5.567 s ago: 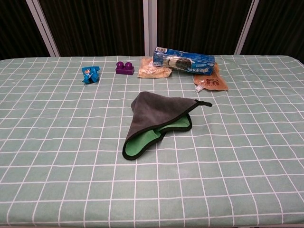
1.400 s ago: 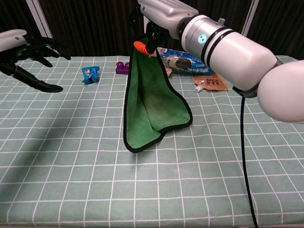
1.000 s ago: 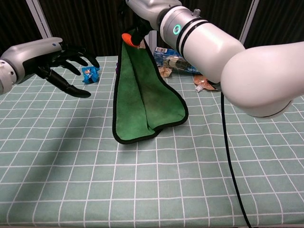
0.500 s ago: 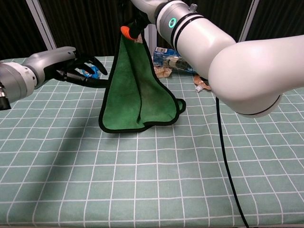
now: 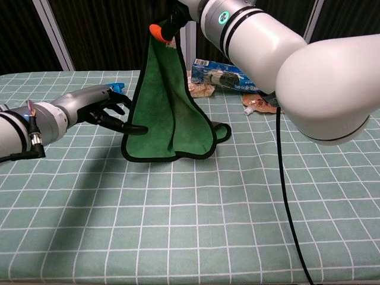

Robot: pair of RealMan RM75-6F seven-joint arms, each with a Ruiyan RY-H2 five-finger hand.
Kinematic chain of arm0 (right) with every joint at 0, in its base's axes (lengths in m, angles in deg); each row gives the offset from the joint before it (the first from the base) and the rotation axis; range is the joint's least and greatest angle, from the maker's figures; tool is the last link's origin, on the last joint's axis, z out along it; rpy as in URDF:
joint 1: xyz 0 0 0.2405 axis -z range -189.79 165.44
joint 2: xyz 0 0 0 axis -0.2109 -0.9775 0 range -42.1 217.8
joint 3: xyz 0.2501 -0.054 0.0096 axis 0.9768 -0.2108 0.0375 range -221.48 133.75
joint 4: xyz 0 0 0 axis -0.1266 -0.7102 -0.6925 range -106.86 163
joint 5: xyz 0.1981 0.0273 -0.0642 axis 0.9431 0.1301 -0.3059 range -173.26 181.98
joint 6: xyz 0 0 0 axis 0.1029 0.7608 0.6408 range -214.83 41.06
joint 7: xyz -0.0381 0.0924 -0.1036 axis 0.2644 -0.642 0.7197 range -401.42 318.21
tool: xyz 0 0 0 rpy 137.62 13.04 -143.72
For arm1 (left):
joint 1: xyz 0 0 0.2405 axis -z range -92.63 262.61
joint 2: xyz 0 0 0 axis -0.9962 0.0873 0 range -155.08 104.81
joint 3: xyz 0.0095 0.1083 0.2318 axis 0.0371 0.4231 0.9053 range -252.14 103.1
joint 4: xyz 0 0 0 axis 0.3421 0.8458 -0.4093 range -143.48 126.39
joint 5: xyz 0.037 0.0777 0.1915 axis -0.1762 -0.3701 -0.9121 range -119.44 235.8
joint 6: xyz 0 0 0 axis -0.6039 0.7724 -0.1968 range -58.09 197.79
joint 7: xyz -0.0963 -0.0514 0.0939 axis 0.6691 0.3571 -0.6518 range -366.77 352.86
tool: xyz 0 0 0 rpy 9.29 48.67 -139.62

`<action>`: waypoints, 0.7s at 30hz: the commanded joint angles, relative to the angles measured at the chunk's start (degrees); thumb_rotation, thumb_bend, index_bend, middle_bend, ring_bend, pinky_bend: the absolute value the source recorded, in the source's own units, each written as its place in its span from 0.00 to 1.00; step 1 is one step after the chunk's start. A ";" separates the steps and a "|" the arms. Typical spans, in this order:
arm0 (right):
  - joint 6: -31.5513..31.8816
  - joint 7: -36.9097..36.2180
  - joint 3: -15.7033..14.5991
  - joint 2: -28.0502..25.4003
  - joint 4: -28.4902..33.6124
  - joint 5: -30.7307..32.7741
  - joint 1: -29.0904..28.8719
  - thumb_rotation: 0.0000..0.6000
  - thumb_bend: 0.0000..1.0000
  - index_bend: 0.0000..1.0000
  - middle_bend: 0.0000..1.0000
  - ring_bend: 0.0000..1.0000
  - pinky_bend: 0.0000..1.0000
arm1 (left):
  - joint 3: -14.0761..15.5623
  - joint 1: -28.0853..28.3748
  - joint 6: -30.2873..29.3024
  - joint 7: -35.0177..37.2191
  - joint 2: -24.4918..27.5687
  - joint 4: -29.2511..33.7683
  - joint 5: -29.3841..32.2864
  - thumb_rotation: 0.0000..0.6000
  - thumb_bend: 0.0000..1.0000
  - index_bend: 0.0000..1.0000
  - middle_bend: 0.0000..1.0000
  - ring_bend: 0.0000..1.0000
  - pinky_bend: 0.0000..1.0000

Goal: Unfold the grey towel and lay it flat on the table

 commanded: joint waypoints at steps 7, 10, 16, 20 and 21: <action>0.19 -2.54 -2.10 -2.72 4.63 0.16 2.74 1.00 0.45 0.76 0.22 0.00 0.00 | 0.20 -0.22 0.15 1.62 -2.53 -3.60 -0.06 0.83 0.04 0.54 0.25 0.20 0.29; 0.33 -2.62 -2.57 -3.23 5.52 0.12 3.07 1.00 0.45 0.76 0.22 0.00 0.00 | 0.03 -0.25 0.39 2.05 -3.35 -4.32 0.19 0.83 0.06 0.56 0.26 0.22 0.29; 0.92 -2.97 -2.82 -4.09 7.46 -0.10 3.49 1.00 0.45 0.76 0.22 0.00 0.00 | -0.09 0.00 0.66 1.97 -4.84 -5.81 0.40 0.92 0.20 0.61 0.30 0.22 0.30; 1.39 -3.30 -3.00 -5.01 8.95 -0.19 4.05 1.00 0.45 0.76 0.22 0.00 0.00 | -0.16 -0.45 -0.05 2.60 -5.24 -6.00 -0.58 0.99 0.33 0.68 0.35 0.24 0.30; 1.50 -3.53 -3.16 -5.35 9.48 -0.21 4.35 1.00 0.45 0.76 0.22 0.00 0.00 | -0.16 -0.69 -0.31 3.02 -5.30 -5.95 -1.10 1.00 0.35 0.69 0.37 0.25 0.30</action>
